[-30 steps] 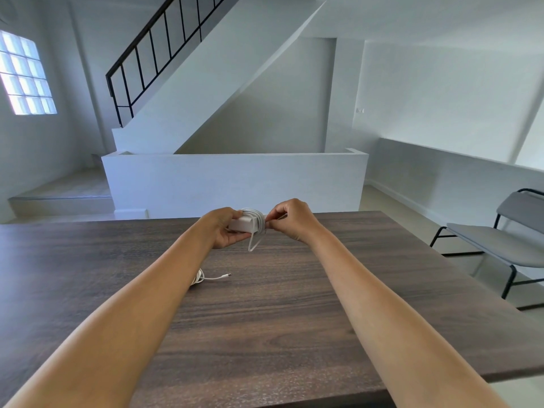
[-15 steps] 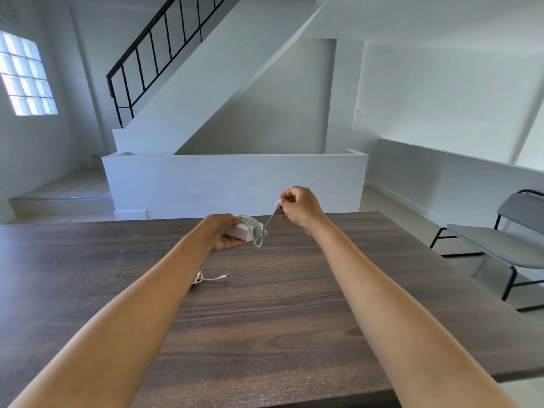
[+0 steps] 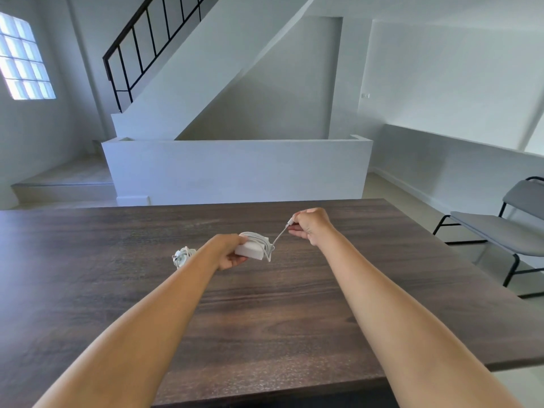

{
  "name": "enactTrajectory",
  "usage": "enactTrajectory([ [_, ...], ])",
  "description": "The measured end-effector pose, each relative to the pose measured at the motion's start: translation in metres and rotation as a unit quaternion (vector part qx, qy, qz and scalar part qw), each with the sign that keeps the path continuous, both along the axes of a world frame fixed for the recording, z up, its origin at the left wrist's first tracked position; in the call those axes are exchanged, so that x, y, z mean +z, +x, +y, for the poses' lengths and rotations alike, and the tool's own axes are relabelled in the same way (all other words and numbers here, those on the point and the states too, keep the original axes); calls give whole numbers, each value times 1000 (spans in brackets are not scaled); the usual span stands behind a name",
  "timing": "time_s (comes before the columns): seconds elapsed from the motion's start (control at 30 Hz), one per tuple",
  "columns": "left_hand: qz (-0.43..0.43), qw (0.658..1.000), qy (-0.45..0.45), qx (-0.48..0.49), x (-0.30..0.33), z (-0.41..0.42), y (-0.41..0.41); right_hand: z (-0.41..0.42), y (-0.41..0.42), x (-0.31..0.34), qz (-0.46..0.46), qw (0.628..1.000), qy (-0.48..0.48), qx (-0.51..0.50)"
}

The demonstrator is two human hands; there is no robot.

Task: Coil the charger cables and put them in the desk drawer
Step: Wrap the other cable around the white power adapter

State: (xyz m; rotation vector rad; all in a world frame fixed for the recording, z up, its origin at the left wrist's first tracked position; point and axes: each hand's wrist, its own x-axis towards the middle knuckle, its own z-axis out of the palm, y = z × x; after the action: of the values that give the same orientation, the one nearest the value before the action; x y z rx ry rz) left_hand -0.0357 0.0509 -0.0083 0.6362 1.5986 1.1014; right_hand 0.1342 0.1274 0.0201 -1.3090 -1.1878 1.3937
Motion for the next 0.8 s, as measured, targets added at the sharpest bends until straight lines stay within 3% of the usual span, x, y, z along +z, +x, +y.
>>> enactTrajectory([
  [0.23, -31, 999, -14, 13, -36, 0, 23, 4, -1, -31, -54, 998, -4, -18],
  [0.53, 175, 982, -56, -34, -23, 4, 22, 4, -5, -32, -125, 991, 41, 0],
  [0.67, 360, 927, -55, -93, -9, 2, 12, 4, -11, -26, -229, 966, 112, 31],
  [0.8, 498, 858, -55, -111, 9, -4, -7, 0, -25, -17, -357, 913, 183, 79],
])
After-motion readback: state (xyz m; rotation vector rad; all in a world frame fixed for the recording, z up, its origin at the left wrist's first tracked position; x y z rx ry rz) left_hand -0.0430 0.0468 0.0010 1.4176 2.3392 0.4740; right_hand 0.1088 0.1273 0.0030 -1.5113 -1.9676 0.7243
